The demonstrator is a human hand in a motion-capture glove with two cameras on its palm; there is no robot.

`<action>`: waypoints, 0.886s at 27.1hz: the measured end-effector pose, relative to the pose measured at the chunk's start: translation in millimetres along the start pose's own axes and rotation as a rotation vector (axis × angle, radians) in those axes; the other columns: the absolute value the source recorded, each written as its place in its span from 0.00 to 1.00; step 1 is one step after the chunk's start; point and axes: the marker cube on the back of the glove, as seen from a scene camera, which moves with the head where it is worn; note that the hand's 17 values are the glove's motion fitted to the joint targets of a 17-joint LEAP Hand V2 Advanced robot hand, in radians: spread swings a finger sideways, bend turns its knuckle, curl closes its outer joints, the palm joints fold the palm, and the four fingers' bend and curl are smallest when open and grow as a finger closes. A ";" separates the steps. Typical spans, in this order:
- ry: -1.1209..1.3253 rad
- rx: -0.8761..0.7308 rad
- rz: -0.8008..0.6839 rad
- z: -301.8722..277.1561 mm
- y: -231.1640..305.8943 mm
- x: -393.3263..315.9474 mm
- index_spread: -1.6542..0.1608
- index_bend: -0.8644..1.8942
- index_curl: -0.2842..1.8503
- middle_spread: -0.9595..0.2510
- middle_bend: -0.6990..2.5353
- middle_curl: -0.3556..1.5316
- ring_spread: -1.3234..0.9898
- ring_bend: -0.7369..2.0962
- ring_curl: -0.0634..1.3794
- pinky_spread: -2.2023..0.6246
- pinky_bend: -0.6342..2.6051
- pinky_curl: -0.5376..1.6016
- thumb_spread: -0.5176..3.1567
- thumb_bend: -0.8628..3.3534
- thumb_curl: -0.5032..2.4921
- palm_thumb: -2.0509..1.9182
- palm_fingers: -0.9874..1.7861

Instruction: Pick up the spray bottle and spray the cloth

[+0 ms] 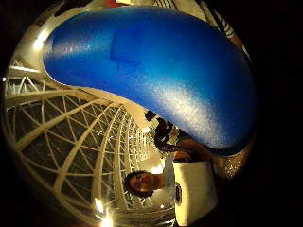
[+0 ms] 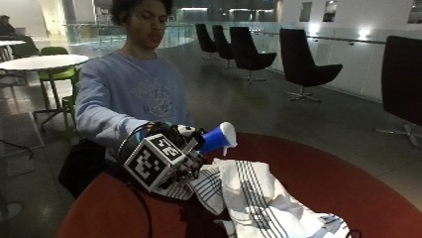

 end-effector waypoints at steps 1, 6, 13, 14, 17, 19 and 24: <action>-0.003 0.002 -0.014 2.8 0.7 -1.2 0.81 0.36 0.28 0.75 0.30 0.43 0.57 0.41 0.32 0.85 0.25 0.41 0.39 0.20 0.35 0.73 0.74; -0.024 0.016 -0.176 31.1 7.2 -19.1 0.81 0.36 0.28 0.75 0.30 0.43 0.57 0.41 0.33 0.85 0.25 0.41 0.39 0.20 0.35 0.73 0.74; -0.042 0.005 -0.497 91.1 4.9 -68.3 0.81 0.36 0.29 0.75 0.30 0.43 0.57 0.41 0.33 0.85 0.25 0.41 0.39 0.20 0.36 0.73 0.74; -0.059 0.001 -0.533 102.8 2.4 -76.8 0.81 0.36 0.29 0.75 0.30 0.43 0.57 0.41 0.33 0.85 0.25 0.41 0.39 0.20 0.36 0.73 0.74; -0.109 -0.003 -0.636 135.7 -9.1 -101.4 0.81 0.36 0.29 0.75 0.30 0.43 0.56 0.41 0.33 0.85 0.25 0.41 0.39 0.20 0.36 0.73 0.74; -0.121 0.002 -0.699 157.0 -18.6 -113.6 0.80 0.36 0.29 0.75 0.30 0.43 0.56 0.41 0.32 0.84 0.25 0.40 0.39 0.20 0.36 0.73 0.73; -0.107 0.015 -0.827 213.0 -43.1 -136.6 0.80 0.36 0.29 0.75 0.30 0.43 0.56 0.41 0.32 0.84 0.25 0.40 0.39 0.20 0.36 0.73 0.73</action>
